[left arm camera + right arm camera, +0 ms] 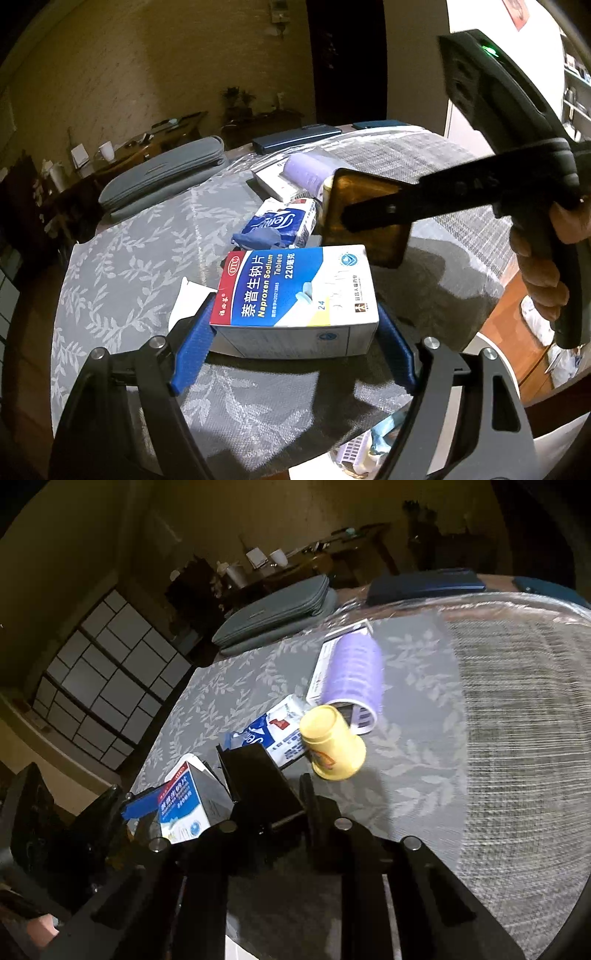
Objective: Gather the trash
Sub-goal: 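Lift the Naproxen box and black item and carry both over the bin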
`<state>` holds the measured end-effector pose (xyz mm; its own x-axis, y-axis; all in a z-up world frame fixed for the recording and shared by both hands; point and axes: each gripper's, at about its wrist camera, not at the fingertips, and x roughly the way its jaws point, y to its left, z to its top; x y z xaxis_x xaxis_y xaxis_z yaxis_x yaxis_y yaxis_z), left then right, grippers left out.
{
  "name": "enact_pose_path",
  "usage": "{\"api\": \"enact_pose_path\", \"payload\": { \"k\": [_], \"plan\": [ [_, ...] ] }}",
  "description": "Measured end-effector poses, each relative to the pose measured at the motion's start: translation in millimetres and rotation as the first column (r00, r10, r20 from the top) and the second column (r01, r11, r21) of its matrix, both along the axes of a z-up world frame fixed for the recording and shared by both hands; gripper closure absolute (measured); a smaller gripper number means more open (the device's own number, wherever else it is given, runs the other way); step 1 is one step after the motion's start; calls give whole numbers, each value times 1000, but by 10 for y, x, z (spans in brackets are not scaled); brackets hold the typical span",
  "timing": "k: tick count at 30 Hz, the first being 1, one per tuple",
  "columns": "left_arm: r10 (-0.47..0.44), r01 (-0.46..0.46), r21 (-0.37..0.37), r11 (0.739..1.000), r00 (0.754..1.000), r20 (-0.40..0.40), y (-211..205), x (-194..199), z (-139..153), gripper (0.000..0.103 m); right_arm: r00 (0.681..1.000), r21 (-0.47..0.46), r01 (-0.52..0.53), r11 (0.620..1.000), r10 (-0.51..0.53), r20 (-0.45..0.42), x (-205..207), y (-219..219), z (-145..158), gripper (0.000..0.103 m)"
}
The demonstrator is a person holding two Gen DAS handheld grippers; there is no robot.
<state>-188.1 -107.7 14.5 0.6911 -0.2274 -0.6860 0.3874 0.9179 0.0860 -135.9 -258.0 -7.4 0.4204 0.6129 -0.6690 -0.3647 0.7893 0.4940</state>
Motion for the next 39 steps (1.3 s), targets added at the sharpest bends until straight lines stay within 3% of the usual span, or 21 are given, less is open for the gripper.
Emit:
{"api": "enact_pose_path", "payload": {
  "k": [19, 39],
  "plan": [
    [25, -25, -16, 1000, 1000, 17, 7, -163, 217, 23, 996, -111, 43, 993, -33, 83, -516, -287, 242, 85],
    [36, -36, 8, 999, 999, -20, -55, -608, 282, 23, 997, -207, 31, 978, -14, 79, -1333, -449, 197, 85]
  ]
}}
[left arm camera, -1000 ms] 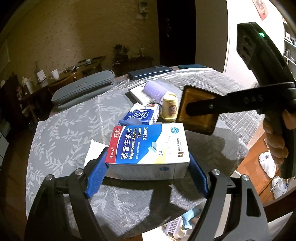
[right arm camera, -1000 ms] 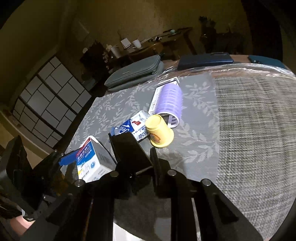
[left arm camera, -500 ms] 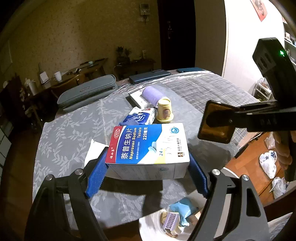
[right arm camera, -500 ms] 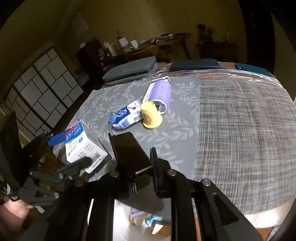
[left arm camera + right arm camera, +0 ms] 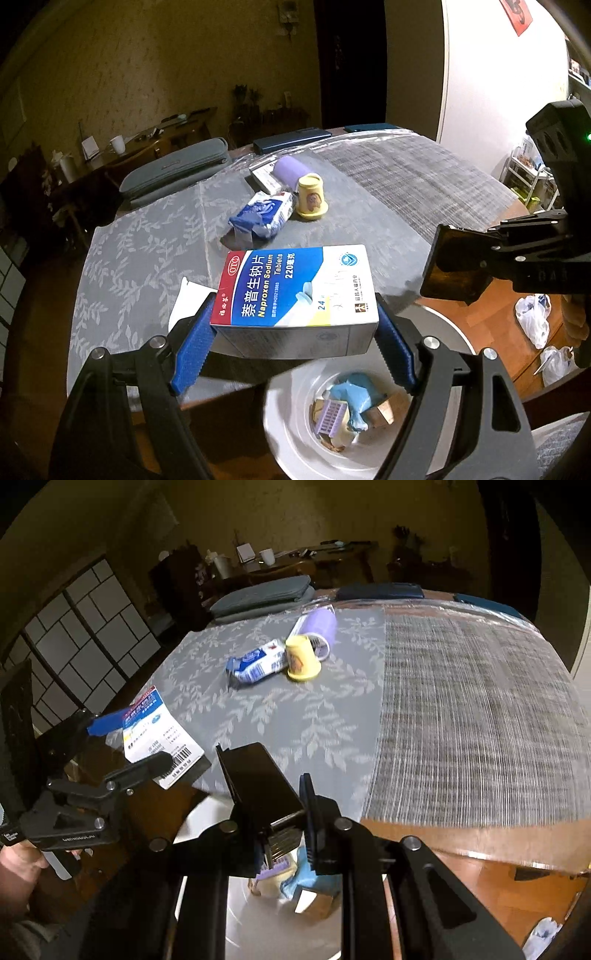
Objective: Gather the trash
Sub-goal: 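Lift the Naproxen box and black item and carry both over the bin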
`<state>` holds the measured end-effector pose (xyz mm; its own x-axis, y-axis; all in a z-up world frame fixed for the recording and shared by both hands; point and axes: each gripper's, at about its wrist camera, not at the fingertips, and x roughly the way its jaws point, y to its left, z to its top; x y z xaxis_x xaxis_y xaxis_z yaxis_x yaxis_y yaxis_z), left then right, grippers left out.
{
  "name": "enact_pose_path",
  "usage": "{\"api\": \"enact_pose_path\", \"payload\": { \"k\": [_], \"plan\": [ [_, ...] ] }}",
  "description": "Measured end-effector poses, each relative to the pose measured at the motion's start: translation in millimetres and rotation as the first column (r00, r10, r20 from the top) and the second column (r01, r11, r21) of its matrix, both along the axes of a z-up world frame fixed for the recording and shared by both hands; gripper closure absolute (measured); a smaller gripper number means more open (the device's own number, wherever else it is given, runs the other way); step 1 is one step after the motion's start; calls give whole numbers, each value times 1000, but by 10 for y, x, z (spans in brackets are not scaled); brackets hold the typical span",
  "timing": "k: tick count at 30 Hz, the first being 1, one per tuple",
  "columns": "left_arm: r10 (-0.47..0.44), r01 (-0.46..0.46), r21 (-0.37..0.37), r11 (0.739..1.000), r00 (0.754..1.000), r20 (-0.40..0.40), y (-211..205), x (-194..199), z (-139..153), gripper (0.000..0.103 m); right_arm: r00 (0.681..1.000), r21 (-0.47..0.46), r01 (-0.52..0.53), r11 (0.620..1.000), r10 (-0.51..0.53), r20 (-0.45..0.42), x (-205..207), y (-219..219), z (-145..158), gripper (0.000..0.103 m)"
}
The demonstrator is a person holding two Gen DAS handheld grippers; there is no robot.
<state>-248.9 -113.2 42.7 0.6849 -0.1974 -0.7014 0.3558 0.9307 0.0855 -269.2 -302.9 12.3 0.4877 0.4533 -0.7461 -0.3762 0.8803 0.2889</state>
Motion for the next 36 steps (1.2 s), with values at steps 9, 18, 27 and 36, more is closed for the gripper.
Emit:
{"api": "enact_pose_path", "payload": {
  "k": [9, 18, 27, 36],
  "plan": [
    [-10, 10, -1, 1000, 999, -37, -75, -307, 5, 23, 1000, -23, -9, 1000, 9, -17, -248, -18, -68, 85],
    [-6, 7, 16, 1000, 997, -81, -153, -520, -162, 23, 999, -49, -22, 999, 20, -28, -447, 37, -150, 85],
    [20, -14, 41, 999, 986, -165, -194, -586, -447, 23, 998, -98, -21, 995, 15, -61, -563, 89, -367, 85],
    [46, -35, 52, 998, 975, -217, -198, -599, -661, 23, 996, -140, -20, 990, 7, -92, -603, 157, -606, 85]
  ]
}}
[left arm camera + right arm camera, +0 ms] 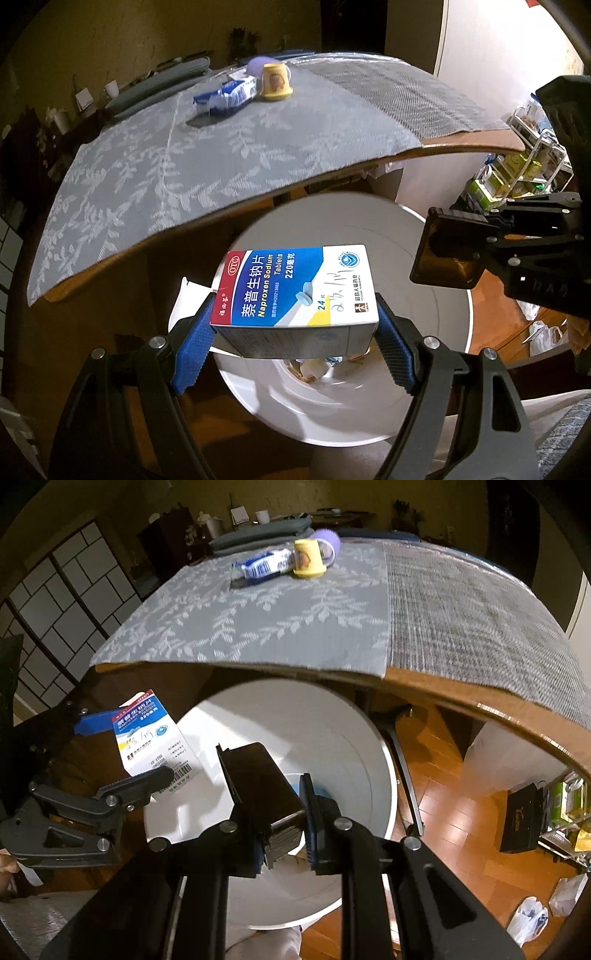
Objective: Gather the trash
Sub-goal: 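Lift the Naproxen box and black item and carry both over the bin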
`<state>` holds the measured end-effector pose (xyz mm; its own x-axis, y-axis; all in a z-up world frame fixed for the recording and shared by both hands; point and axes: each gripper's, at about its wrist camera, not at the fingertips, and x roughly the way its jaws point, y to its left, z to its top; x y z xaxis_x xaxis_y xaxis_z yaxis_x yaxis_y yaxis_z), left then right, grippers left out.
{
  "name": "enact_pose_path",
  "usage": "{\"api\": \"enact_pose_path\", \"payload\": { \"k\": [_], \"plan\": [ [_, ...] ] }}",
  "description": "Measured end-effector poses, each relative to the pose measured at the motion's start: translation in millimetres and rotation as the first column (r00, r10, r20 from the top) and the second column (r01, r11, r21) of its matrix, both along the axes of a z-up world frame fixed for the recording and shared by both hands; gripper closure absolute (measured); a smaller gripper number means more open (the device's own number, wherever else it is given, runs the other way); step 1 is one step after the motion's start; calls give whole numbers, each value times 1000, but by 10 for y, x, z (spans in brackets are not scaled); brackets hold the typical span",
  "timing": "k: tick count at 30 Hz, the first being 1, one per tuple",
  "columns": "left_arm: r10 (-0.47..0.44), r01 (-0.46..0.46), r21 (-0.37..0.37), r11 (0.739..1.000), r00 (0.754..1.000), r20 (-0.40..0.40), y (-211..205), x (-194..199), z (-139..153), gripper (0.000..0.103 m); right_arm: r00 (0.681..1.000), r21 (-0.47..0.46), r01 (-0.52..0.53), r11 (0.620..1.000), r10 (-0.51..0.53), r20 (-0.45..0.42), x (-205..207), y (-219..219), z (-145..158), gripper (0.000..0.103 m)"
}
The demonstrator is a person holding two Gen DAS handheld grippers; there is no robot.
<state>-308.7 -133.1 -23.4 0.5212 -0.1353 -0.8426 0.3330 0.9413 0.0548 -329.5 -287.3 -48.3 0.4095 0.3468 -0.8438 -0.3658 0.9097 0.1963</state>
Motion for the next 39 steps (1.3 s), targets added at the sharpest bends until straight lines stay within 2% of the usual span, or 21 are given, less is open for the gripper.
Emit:
{"api": "enact_pose_path", "payload": {
  "k": [24, 39],
  "plan": [
    [-9, 14, 49, 999, 995, -102, -103, 148, -347, 23, 998, -77, 5, 997, -10, -67, 131, 124, -448, 85],
    [-32, 44, 80, 996, 989, -143, -173, 293, -499, 23, 993, -108, 8, 994, -21, -113, 251, 175, -542, 85]
  ]
}}
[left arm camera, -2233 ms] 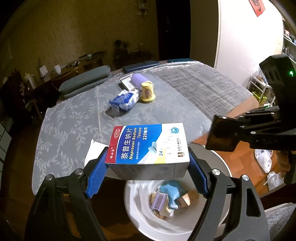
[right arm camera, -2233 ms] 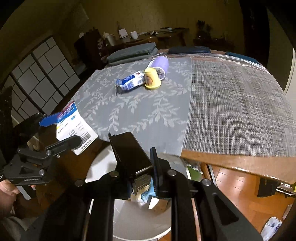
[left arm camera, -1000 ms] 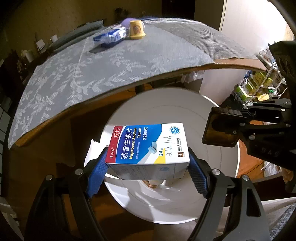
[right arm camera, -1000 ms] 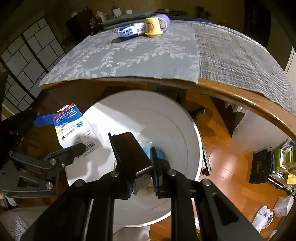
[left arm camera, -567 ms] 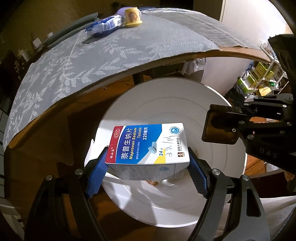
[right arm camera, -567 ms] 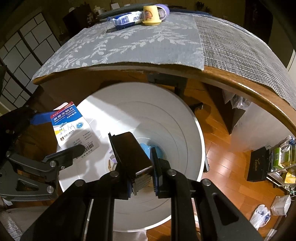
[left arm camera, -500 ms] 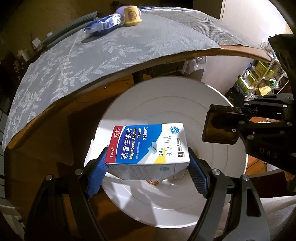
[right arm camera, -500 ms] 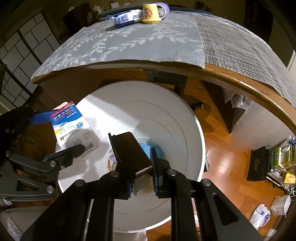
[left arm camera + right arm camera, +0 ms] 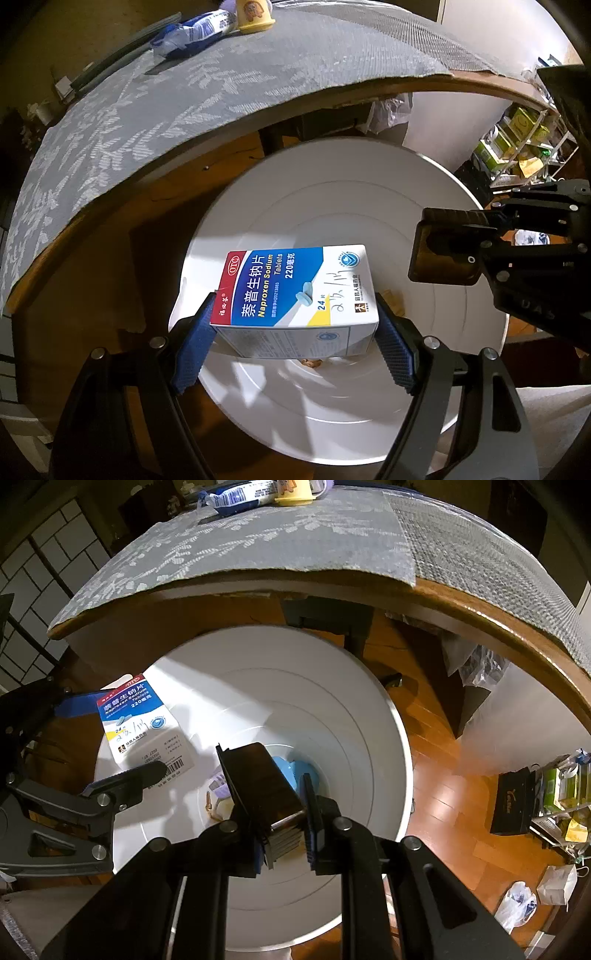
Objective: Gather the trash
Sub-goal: 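Lift the Naproxen box and black item and carry both over the bin, then open the right tool over the bin while the left tool releases the Naproxen box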
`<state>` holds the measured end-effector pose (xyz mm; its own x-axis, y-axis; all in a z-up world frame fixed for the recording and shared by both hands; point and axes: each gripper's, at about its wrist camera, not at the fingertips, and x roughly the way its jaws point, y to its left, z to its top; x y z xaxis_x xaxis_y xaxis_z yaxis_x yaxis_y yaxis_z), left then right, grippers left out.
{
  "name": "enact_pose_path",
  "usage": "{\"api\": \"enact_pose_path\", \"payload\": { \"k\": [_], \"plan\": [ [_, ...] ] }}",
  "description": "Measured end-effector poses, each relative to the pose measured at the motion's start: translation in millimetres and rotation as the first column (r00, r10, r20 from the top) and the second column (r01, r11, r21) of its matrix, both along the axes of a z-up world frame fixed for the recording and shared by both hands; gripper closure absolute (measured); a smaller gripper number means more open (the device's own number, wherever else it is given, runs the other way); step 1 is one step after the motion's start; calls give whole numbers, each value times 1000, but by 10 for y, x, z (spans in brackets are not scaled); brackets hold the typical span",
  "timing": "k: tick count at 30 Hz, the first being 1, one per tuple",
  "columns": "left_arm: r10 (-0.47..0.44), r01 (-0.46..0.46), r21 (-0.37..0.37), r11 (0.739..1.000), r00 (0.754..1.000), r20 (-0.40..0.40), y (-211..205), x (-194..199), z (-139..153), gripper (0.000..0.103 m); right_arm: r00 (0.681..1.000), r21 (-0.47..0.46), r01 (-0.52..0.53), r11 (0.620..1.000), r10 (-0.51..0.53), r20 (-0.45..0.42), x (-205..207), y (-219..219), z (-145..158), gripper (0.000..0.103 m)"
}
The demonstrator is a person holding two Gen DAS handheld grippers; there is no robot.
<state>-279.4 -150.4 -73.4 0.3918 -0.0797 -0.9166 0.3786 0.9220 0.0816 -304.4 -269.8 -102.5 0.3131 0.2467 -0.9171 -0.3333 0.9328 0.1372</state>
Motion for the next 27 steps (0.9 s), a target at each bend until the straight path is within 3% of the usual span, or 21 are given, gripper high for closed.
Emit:
{"api": "enact_pose_path", "payload": {
  "k": [21, 22, 23, 25, 27],
  "plan": [
    [-58, 60, 53, 997, 998, -41, -98, 133, -183, 22, 998, -69, 9, 998, -14, -65, 87, 13, -211, 84],
    [-70, 72, 49, 996, 996, -47, -112, 137, -188, 22, 998, -75, 10, 997, -15, -62, 84, 6, -207, 79],
    [-78, 80, 58, 995, 996, -45, -129, 137, -189, 21, 998, -78, 12, 997, -17, -60, 79, 1, -192, 62],
    [-83, 86, 83, 993, 996, -36, -126, 129, -191, 19, 998, -73, 22, 997, -26, -50, 71, -21, -162, 44],
    [-83, 85, 91, 992, 996, -30, -132, 133, -187, 13, 999, -64, 31, 997, -34, -43, 68, -48, -125, 40]
  ]
}}
